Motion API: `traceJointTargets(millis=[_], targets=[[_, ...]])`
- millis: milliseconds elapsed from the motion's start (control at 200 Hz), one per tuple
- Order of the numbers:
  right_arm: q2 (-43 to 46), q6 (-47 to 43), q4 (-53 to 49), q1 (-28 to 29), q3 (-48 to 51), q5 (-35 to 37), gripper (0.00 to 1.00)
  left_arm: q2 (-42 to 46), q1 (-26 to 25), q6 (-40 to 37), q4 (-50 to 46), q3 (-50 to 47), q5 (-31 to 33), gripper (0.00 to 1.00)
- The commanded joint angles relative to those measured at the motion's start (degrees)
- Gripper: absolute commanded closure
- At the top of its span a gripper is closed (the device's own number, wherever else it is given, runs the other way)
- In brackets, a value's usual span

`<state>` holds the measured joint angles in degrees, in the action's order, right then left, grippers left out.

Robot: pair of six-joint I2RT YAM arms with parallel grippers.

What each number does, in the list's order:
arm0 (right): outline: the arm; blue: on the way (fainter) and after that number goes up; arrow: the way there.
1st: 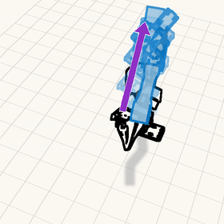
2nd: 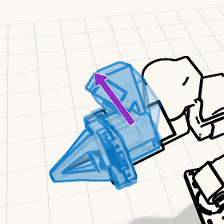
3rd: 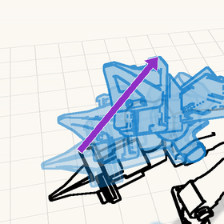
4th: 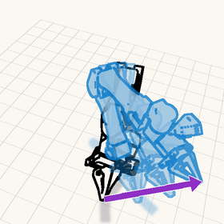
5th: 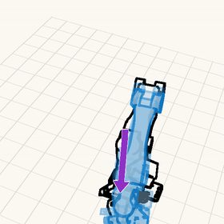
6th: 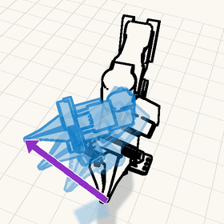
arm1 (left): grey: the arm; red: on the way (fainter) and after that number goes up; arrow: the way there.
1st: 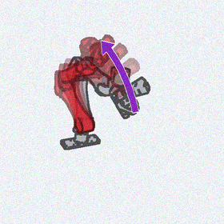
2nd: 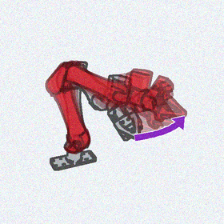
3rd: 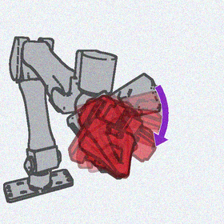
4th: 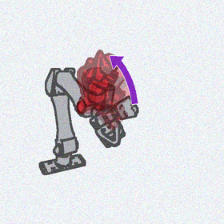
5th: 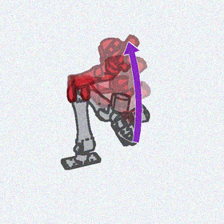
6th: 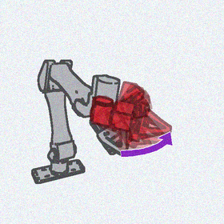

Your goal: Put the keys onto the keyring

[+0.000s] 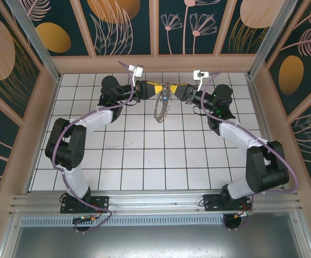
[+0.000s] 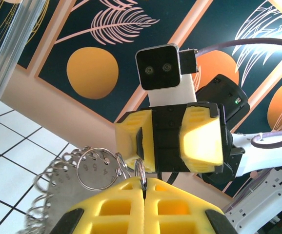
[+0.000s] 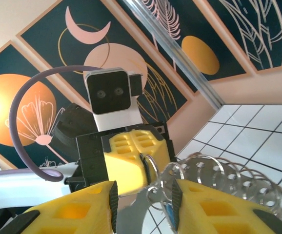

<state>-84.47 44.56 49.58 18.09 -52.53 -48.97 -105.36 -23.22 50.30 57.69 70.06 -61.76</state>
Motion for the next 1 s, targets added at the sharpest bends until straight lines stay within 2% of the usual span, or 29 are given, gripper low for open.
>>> traceJointTargets(millis=[0,340,681,831,996], targets=[[-0.87,1.91,5.3,1.04,-2.44,0.19,0.66,0.85,-0.07,0.77,4.06,-0.23,-0.99,1.0],[-2.44,2.29,6.3,2.52,-2.91,-0.06,0.72,1.08,-0.07,0.74,4.19,-0.37,-0.92,1.0],[-4.47,2.83,7.14,3.12,-3.71,-0.32,0.73,1.23,-0.16,0.78,4.21,-0.37,-1.0,1.0],[-5.22,3.53,8.08,3.39,-3.77,-0.9,0.8,1.12,-0.14,0.76,4.22,-0.37,-1.06,1.0],[-6.38,5.07,10.15,3.61,-3.82,-2.01,0.82,1.02,-0.16,0.69,4.35,-0.49,-1.01,1.0]])
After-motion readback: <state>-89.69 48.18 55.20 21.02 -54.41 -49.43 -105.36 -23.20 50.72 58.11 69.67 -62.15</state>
